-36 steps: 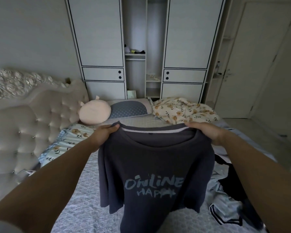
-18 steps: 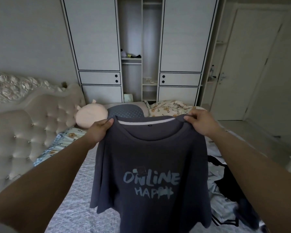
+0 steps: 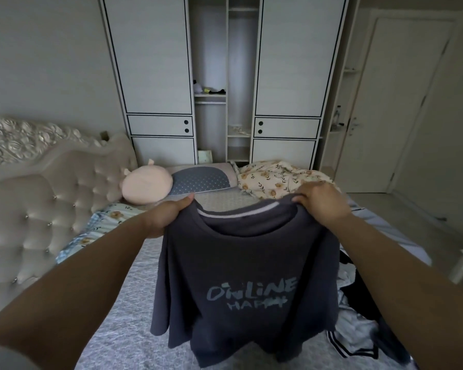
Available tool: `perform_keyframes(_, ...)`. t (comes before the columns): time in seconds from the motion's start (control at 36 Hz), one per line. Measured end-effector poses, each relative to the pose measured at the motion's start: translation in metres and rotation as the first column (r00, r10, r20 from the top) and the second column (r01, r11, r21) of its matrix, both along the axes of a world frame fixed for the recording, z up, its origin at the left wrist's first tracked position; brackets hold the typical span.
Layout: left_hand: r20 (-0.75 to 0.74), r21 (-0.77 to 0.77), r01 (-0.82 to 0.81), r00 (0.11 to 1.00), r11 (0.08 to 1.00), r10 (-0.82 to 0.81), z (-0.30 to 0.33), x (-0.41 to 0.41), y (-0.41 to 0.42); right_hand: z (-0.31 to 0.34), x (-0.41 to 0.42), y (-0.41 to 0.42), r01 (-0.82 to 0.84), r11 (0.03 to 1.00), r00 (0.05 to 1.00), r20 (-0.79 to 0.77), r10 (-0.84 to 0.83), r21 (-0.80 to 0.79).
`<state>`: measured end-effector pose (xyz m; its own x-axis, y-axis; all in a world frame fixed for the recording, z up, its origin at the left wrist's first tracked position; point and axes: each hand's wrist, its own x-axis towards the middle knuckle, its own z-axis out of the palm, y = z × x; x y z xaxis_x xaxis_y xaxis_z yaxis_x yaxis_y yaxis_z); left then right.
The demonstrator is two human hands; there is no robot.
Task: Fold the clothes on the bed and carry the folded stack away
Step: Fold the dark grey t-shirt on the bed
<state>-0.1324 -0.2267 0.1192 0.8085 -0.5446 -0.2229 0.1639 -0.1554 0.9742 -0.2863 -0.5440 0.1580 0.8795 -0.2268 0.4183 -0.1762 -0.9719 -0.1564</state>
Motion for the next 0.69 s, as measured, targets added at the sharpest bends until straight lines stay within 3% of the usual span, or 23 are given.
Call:
perform_keyframes(0.08, -0.04, -0.036, -0.074, 0.997, 0.997, 0.072, -0.009, -0.001, -0.006, -0.018, -0.004, -0.002, 0.077, 0.997, 0.985, -0.151, -0.078, -0.01)
perform_keyframes(0.17, -0.049, 0.002, -0.076, 0.996, 0.997, 0.076, -0.014, -0.007, -0.011, -0.034, -0.008, -0.005, 0.127, 0.991, 0.987, -0.104, -0.123, 0.037)
perform_keyframes(0.25, -0.023, 0.128, 0.046, 0.999, 0.991, -0.044, -0.013, -0.014, -0.014, -0.041, -0.012, -0.009, 0.168, 0.983, 0.985, -0.061, -0.164, 0.08)
perform_keyframes(0.39, 0.205, 0.3, 0.081, 0.968, 0.95, -0.148, -0.005, -0.02, -0.021, -0.042, -0.018, -0.016, 0.178, 0.976, 0.984, 0.006, -0.181, 0.125)
perform_keyframes(0.56, 0.436, 0.118, -0.118, 0.898, 0.986, 0.055, -0.005, -0.013, -0.025, -0.037, -0.02, -0.017, 0.152, 0.972, 0.988, -0.011, -0.152, 0.179)
perform_keyframes(0.64, 0.545, 0.107, -0.272, 0.82, 0.956, 0.172, -0.003, -0.004, -0.027, -0.028, -0.019, -0.012, 0.059, 0.929, 0.998, -0.017, -0.057, 0.365)
perform_keyframes(0.69, 0.597, 0.088, -0.369, 0.763, 0.925, 0.248, -0.002, 0.001, -0.026, -0.019, -0.02, -0.008, -0.064, 0.81, 0.998, 0.031, 0.056, 0.583)
